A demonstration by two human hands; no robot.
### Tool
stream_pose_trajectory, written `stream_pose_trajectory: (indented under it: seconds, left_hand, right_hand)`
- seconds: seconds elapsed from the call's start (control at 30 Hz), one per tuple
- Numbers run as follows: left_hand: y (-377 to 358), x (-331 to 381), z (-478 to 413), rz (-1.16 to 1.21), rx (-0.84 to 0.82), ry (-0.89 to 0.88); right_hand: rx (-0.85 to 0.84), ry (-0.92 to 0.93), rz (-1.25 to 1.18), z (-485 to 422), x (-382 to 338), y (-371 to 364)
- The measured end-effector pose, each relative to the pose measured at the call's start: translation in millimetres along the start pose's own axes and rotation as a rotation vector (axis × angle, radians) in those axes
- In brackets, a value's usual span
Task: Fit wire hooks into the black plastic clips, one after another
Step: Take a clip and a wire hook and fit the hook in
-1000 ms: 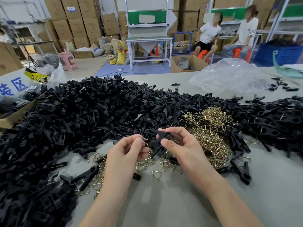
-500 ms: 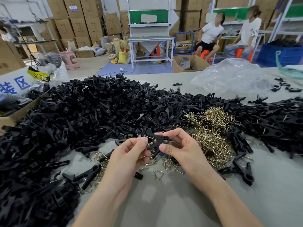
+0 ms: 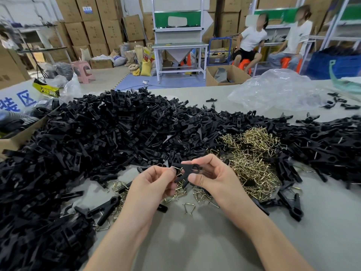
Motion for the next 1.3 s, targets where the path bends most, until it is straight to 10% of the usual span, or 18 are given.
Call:
stream_pose_trajectory:
  seconds: [0.67, 0.93, 1.3]
  left_hand:
    - [-22, -3, 11, -0.103, -0.033, -0.047]
    - [-41, -18, 16, 0.309, -0.07, 0.174]
    - [-44, -30, 17, 0.415, -0.054, 0.32]
  right_hand:
    - [0.054, 0.111, 0.305, 7, -7, -14]
    - [0.037, 0.42, 0.76, 19, -24, -34]
    - [-0.061, 0.321, 0.806, 20, -18, -35]
Point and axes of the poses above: each hand's wrist, its own z-axis away from the middle knuckle, its own y-axis out of the back of the hand, x = y × z, the point moved 7 cm from there along -z, towards the middle knuckle, and after that the axes turned 7 degrees about z, right-handed, at the moved point
